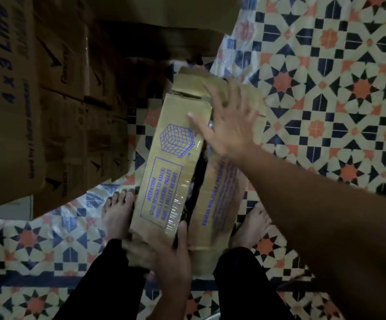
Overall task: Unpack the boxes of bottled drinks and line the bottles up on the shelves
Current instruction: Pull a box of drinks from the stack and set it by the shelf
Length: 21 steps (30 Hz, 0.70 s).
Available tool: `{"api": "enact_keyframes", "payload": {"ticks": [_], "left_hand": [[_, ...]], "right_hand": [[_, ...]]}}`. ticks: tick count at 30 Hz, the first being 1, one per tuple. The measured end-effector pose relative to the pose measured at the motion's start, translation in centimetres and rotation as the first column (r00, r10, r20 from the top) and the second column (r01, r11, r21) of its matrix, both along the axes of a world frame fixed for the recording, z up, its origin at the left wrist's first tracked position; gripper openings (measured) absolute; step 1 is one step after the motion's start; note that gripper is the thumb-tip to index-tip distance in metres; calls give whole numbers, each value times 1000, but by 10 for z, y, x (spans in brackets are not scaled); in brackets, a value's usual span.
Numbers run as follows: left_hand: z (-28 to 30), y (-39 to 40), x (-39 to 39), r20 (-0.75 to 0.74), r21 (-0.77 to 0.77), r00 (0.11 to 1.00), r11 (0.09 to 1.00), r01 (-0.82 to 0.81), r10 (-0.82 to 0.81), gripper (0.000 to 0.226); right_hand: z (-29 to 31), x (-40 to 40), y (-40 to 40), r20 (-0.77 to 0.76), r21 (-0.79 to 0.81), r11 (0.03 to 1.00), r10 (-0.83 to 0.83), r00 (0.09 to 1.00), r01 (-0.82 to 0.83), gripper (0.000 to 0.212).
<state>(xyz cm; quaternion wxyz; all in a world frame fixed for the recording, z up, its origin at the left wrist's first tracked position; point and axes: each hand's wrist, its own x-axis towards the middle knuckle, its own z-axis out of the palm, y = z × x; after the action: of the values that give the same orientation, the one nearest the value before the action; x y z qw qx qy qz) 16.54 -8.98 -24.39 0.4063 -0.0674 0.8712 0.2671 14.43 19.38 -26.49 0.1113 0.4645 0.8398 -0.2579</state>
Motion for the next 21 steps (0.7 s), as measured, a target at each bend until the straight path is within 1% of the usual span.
{"api": "enact_keyframes", "payload": {"ticks": [1,2,3,4,5,6,7,8,9,10,11,12,13,14,15,16,17,18,19,20,21], "left_hand": [[2,10,-4,96,-1,978,983,-184,183,118],[6,21,-6,219,-20,930,954,-299,296,113],[-1,27,0,308,-65,862,912,-405,404,92],[1,39,9,364,-124,804,880,-459,471,69],[6,51,17,423,-168,728,836,-522,539,66],[-2,50,26,448,-147,690,808,-571,569,73],[-6,53,37,429,-120,681,785,-608,593,81],[-12,50,26,386,-76,707,785,-615,592,85],[-12,48,23,336,-27,745,796,-604,577,96],[-13,43,13,295,-6,794,832,-554,531,101],[-14,38,3,271,6,849,881,-473,454,94],[-19,28,-9,264,24,884,914,-405,385,82],[-28,19,-22,261,30,906,935,-354,334,76],[-38,10,-35,231,15,932,957,-289,278,83],[-54,2,-51,150,-16,969,980,-197,197,94],[-70,-4,-69,92,-81,992,994,-80,87,103],[-74,0,-89,59,-124,998,992,9,-2,103],[-63,17,-106,65,-105,997,994,41,-34,101],[-55,33,-119,77,-46,995,997,63,-59,100],[-43,52,-130,72,5,990,993,119,-119,103],[-36,68,-141,57,28,981,983,183,-185,105]], "right_hand": [[-5,-15,12,82,-55,991,124,989,-120,88],[-10,-25,20,150,-109,972,223,963,-208,97],[-15,-30,26,197,-157,955,278,940,-250,103],[-20,-32,30,218,-191,946,300,929,-261,107],[-23,-31,31,222,-206,944,300,928,-256,107],[-25,-28,31,220,-201,947,294,930,-252,106],[-26,-24,29,219,-190,950,288,932,-249,104],[-25,-20,28,224,-182,954,274,935,-236,104],[-25,-15,29,237,-183,961,247,940,-206,104],[-25,-7,30,256,-197,968,205,945,-157,104],[-24,3,31,263,-220,971,154,952,-96,103],[-26,16,31,253,-251,968,86,964,-21,101],[-27,32,30,237,-279,958,0,971,68,99],[-26,48,26,230,-301,940,-95,969,164,97],[-26,66,21,233,-317,913,-186,954,256,97],[-25,81,14,244,-328,883,-263,933,335,99],[-22,93,5,256,-341,847,-334,907,408,101],[-20,104,-4,274,-356,802,-402,874,480,102],[-20,115,-13,300,-373,744,-468,831,554,103],[-18,125,-21,328,-404,665,-535,778,628,105],[-18,134,-28,332,-453,562,-614,716,692,107]]}}
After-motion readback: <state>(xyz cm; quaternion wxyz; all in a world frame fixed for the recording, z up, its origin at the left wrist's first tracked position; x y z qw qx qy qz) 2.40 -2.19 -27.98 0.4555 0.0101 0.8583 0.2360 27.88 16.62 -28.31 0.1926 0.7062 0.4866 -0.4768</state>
